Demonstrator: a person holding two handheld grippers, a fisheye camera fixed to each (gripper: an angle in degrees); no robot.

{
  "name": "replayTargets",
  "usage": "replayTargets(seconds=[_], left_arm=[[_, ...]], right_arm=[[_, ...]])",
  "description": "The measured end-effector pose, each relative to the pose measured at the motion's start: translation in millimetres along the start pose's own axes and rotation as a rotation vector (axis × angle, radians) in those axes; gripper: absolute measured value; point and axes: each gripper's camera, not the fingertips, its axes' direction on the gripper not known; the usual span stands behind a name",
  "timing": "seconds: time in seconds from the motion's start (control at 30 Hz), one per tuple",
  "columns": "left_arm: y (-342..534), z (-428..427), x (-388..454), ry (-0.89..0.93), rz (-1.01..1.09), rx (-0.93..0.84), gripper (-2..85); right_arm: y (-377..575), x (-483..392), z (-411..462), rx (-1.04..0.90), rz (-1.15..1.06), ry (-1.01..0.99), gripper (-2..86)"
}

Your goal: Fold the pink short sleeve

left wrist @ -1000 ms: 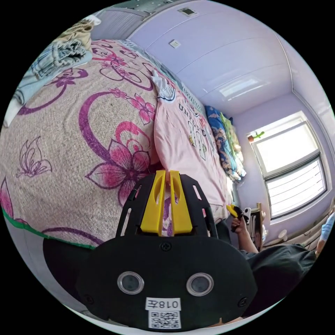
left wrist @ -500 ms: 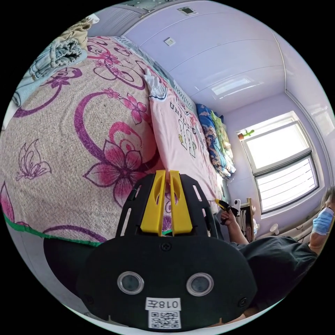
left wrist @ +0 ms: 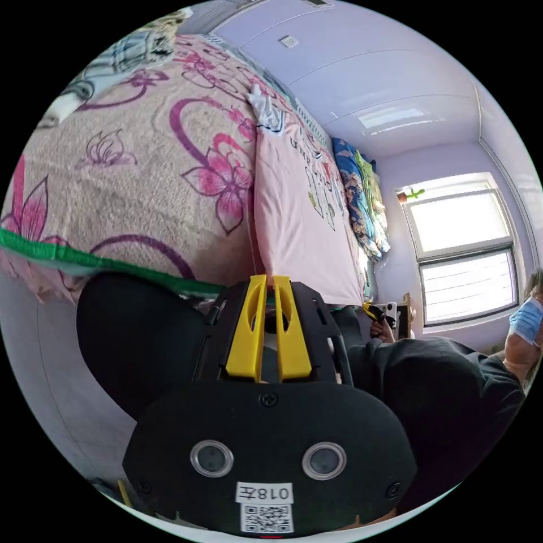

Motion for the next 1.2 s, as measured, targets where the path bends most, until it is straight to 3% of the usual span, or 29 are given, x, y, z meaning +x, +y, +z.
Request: replayTargets(seconds=[0.13, 0.23, 0.43, 0.6, 0.8, 0.93, 1.07, 1.13, 1.2], left_arm=[[18.9, -22.4, -28.0, 0.013, -0.102, 0.098, 8.1], [22.8, -51.4, -31.7, 0.038, -0.097, 0.238, 8.1], [18.6, -69.8, -13.2, 0.162, -0.003, 0.464, 7.5], [16.4, -65.6, 0.5, 0.103, -0.007, 0.464, 6.5], [12.8, -62.5, 3.3, 0.028, -0.031, 0.448, 6.2], [-2.0, -50.4, -3.6, 0.050, -0.033, 0.425, 5.8], [-14.1, -36.6, -5.5, 0.073, -0.012, 0.392, 5.7], [-16.1, -32.3, -5.7, 0.069, -0.001, 0.377, 5.4], [-13.5, -34.0, -7.8, 0.063, 0.000, 0.383, 5.2]], right_arm=[[-13.4, -3.6, -5.3, 0.027, 0.034, 0.067, 6.6], [-52.6, -30.9, -28.5, 0.186, -0.070, 0.102, 8.3], [-211.0, -64.0, -6.0, 0.341, -0.180, 0.124, 9.6], [-349.0, -43.5, 41.4, 0.359, -0.004, 0.215, 10.1], [-413.0, -33.1, 71.3, 0.367, 0.137, 0.328, 9.5], [-427.6, -57.4, 87.9, 0.339, 0.095, 0.485, 9.0], [-442.1, -102.0, 118.5, 0.194, -0.073, 0.799, 2.0], [-441.8, -116.9, 117.9, 0.198, -0.127, 0.824, 1.2], [-432.8, -124.5, 94.2, 0.309, -0.085, 0.717, 0.9]])
